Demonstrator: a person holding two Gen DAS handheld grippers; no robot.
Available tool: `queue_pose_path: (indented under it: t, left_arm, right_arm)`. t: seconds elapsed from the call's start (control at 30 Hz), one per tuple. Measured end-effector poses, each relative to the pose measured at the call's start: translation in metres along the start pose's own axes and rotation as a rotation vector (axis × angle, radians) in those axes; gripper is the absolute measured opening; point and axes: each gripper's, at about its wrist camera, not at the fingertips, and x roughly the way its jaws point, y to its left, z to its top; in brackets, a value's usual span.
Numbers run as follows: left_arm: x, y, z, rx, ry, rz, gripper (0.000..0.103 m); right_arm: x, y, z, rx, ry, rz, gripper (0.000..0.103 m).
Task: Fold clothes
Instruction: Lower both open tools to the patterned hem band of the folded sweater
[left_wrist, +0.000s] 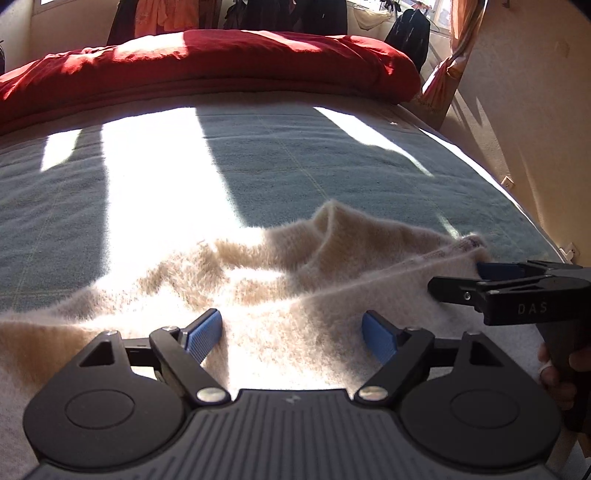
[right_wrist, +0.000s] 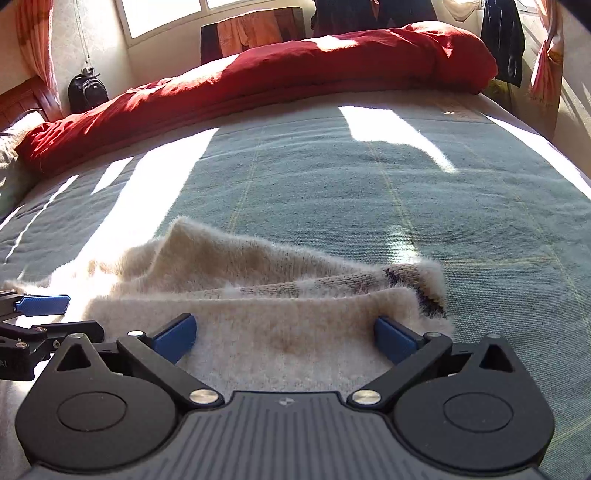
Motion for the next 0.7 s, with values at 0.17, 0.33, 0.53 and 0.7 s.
queue_pose_path:
  t: [0.17, 0.33, 0.53, 0.7]
  left_arm:
    - [-0.024, 0.006, 0.01, -0.085, -0.016, -0.011, 0.083]
    - [-0.058, 0.021, 0.002, -0.165, -0.038, 0.031, 0.083]
    - [-0.06, 0.044, -0.029, -0.208, 0.02, 0.136, 0.083]
    - [-0.064, 0.061, -0.037, -0.247, 0.006, 0.146, 0.083]
  right_arm:
    - [-0.012, 0.0, 0.008, -0.029, 0.043, 0.029, 0.103]
    - [-0.063, -0.008, 0.003, 0.063, -0.07, 0.035, 0.103]
    - [-0.061, -0.018, -0.022, 0.13, 0.002, 0.068, 0.103]
    - [-0.057, -0.001, -0.02, 0.018, -0.004, 0.009, 0.103]
